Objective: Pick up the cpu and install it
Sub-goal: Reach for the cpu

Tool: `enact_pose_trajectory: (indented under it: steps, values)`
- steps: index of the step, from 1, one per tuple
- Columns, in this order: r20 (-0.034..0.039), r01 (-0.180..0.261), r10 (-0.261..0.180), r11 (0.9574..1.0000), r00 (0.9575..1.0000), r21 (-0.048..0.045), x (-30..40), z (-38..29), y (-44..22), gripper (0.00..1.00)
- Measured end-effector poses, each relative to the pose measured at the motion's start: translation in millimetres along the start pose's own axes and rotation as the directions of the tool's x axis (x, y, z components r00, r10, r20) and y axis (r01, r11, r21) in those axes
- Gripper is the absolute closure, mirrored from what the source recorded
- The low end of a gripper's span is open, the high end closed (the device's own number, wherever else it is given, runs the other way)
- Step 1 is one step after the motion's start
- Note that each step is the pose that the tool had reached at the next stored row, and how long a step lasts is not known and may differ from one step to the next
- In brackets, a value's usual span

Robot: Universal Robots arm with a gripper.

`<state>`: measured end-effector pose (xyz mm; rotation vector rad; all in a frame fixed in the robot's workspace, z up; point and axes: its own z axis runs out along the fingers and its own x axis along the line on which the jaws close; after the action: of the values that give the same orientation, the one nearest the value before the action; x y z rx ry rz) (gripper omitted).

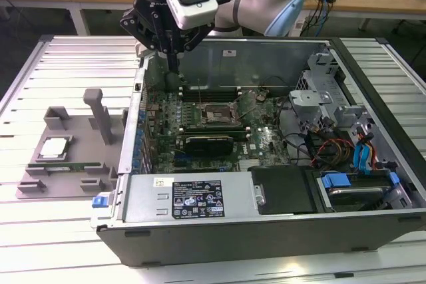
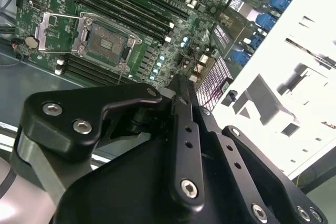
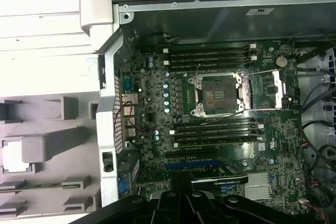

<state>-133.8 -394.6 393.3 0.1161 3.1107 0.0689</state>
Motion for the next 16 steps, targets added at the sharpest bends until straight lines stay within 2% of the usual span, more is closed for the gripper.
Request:
enact_pose_trajectory:
  steps: [10, 16]
  values:
    - [0.0, 0.0, 0.0, 1.0, 1.0, 0.0, 6.6, -0.1, 1.3, 0.89]
    - [0.0001, 0.0, 0.0, 1.0, 1.0, 0.0, 21.0, 0.8, 6.5, 0.89]
